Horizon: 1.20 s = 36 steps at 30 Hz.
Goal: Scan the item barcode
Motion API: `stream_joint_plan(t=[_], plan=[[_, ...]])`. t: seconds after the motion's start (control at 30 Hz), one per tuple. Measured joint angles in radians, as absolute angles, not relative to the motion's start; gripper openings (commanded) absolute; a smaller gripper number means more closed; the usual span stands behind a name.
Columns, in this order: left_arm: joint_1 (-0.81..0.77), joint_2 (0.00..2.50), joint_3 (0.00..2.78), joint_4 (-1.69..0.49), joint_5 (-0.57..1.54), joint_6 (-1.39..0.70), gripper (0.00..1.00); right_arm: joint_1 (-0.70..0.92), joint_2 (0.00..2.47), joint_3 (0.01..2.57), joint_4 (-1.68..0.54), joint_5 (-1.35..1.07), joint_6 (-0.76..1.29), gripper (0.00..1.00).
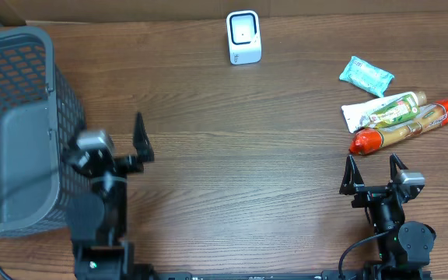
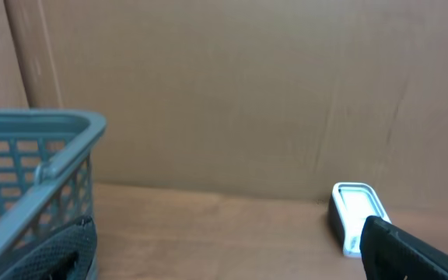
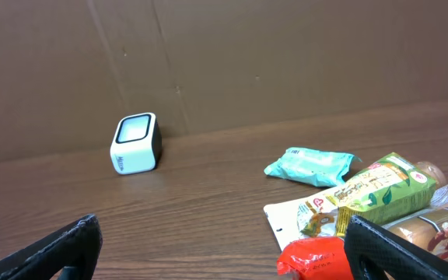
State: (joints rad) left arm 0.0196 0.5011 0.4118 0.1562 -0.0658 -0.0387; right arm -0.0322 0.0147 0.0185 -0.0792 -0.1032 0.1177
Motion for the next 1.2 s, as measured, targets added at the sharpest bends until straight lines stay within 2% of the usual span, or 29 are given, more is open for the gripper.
stream_joint_plan(t=[0.4,0.53,0.77,1.2], plan=[[0.06,0.124,0.054,0.173,0.003,0.128,0.99,-0.032,0.015,0.019,-0.08,-0.1,0.115,1.0],[0.06,0.041,0.012,0.081,0.008,0.154,0.99,-0.032,0.015,0.019,-0.079,-0.1,0.115,1.0],[0.06,0.016,0.009,-0.076,0.008,0.184,0.99,-0.032,0.015,0.019,-0.079,-0.1,0.115,1.0],[0.06,0.015,0.009,-0.077,0.009,0.183,1.0,-0.032,0.015,0.019,-0.08,-0.1,0.115,1.0]])
